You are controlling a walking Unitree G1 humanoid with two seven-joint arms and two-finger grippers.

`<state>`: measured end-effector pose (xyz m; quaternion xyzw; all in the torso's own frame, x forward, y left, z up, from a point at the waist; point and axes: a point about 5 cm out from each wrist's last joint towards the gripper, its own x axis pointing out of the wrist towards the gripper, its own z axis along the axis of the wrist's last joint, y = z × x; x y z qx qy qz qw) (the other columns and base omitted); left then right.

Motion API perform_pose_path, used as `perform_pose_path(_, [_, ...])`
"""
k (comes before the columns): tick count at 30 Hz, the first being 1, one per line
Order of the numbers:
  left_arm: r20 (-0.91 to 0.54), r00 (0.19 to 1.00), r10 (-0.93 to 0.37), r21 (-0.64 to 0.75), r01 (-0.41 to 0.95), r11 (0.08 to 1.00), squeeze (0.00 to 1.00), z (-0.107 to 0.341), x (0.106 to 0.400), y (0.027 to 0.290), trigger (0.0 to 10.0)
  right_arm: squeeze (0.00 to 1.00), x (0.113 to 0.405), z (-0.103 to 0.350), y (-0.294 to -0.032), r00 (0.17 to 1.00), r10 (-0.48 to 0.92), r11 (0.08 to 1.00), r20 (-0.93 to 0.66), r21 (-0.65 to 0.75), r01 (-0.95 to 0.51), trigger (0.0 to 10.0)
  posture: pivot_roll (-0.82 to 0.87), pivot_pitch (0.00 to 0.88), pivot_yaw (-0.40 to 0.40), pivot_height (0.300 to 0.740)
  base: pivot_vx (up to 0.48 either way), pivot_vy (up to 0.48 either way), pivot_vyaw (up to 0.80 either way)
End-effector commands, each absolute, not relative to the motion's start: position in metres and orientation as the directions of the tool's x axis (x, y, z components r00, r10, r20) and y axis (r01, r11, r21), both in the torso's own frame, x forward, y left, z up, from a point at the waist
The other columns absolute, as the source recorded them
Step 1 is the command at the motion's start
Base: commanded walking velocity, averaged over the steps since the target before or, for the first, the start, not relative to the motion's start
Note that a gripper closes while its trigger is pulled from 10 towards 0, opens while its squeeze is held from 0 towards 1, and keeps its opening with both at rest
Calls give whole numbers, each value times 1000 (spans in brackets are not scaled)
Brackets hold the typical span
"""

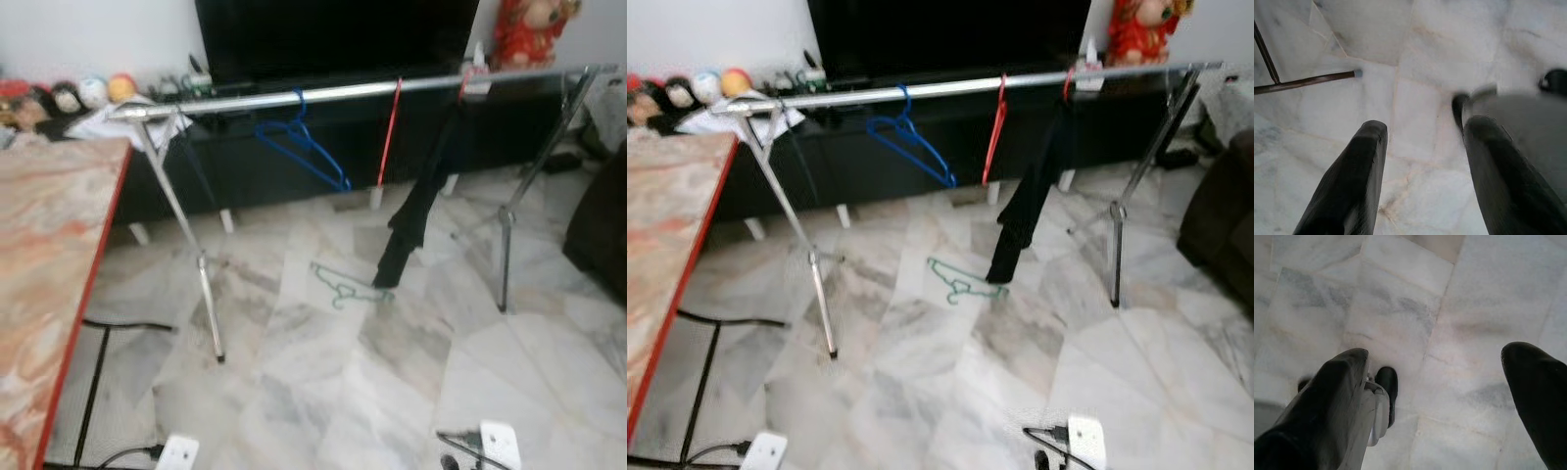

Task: Hang hanger

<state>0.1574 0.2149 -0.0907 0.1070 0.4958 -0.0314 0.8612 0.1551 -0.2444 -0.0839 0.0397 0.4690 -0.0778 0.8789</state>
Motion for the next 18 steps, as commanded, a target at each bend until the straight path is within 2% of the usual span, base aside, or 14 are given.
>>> perform_pose_path(1, [-867,494,67,169,164,972,0,-90,156,220,10000,0,153,-86,-241,542,-90,984,-836,8,176,10000,-64,45,-19,740,0,0,0])
perform_pose_path(9, [-872,485,62,156,155,976,0,-91,155,220,10000,0,155,-85,-240,538,-57,997,-841,-15,81,10000,-67,35,-19,740,0,0,0])
perform_pose_path(12, [-879,473,55,149,162,976,0,-92,153,220,10000,0,155,-85,-240,550,-64,993,-833,1,117,10000,-70,26,-15,740,0,0,0])
perform_pose_path(18, [-883,466,55,153,174,973,0,-92,152,221,10000,0,154,-86,-239,531,-61,997,-845,-22,79,10000,-76,12,-11,740,0,0,0])
